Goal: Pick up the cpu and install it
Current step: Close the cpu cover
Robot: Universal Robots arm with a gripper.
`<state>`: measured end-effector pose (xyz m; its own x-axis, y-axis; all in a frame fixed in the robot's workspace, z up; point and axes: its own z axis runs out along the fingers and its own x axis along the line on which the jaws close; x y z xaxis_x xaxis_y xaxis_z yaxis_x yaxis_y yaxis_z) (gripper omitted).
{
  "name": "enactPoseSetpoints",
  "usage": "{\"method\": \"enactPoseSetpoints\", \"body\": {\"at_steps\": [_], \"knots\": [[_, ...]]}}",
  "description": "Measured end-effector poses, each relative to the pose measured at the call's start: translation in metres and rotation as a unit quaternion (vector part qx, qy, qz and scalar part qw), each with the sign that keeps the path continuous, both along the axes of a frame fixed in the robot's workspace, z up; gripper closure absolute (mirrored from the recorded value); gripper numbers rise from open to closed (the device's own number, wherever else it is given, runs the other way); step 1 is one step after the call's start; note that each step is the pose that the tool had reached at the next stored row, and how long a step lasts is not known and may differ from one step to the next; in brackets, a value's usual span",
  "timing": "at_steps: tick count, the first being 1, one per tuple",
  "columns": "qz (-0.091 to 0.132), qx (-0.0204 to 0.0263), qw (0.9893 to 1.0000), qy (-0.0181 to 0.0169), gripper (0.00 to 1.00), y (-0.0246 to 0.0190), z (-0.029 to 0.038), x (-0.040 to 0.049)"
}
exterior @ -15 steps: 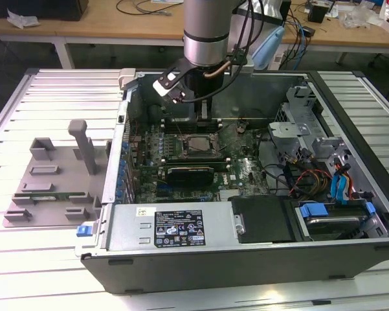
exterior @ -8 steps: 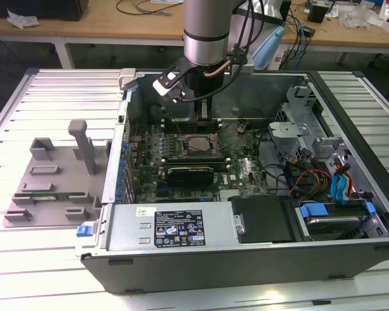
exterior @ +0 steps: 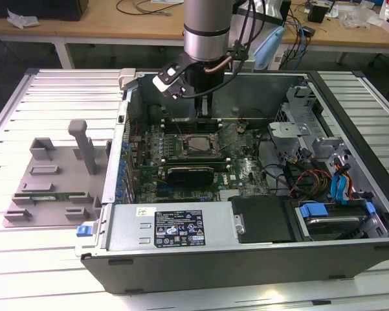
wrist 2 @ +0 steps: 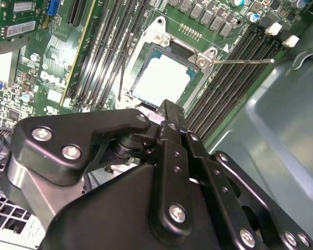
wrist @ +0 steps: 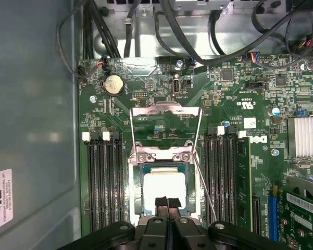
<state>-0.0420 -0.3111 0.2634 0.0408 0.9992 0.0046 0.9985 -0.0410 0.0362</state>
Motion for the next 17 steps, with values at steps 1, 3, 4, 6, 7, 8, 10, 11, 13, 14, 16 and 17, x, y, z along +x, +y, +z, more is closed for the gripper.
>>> {"method": "enactPoseSetpoints", "body": {"at_steps": [1, 3, 4, 6, 7, 8, 10, 11, 13, 14, 16, 17], "knots": [[0.0, 0.0, 1.0, 0.0, 0.89, 0.0, 0.0046, 0.0], [0.0, 0.0001, 1.0, 0.0, 0.89, 0.0, 0.0081, 0.0], [0.0, 0.0002, 1.0, -0.0001, 0.89, 0.0, 0.0082, 0.0], [0.0, 0.0, 1.0, 0.0, 0.89, 0.0, 0.0085, 0.0004], [0.0, -0.0001, 1.0, 0.0001, 0.89, 0.0, 0.0086, 0.0011], [0.0, 0.0, 1.0, 0.0001, 0.89, 0.0, 0.0086, 0.0027], [0.0, 0.0, 1.0, 0.0, 0.89, 0.0, 0.0085, 0.0059], [0.0, 0.0, 1.0, 0.0, 0.89, 0.0, 0.0085, 0.0082], [0.0, 0.0, 1.0, 0.0, 0.89, 0.0, 0.0085, 0.0162], [0.0, 0.0, 1.0, 0.0, 0.89, 0.0, 0.0085, 0.018], [0.0, 0.0, 1.0, 0.0, 0.89, 0.0, 0.0085, 0.0225], [0.0, 0.0, 1.0, 0.0, 0.89, 0.0, 0.0085, 0.0257]]}}
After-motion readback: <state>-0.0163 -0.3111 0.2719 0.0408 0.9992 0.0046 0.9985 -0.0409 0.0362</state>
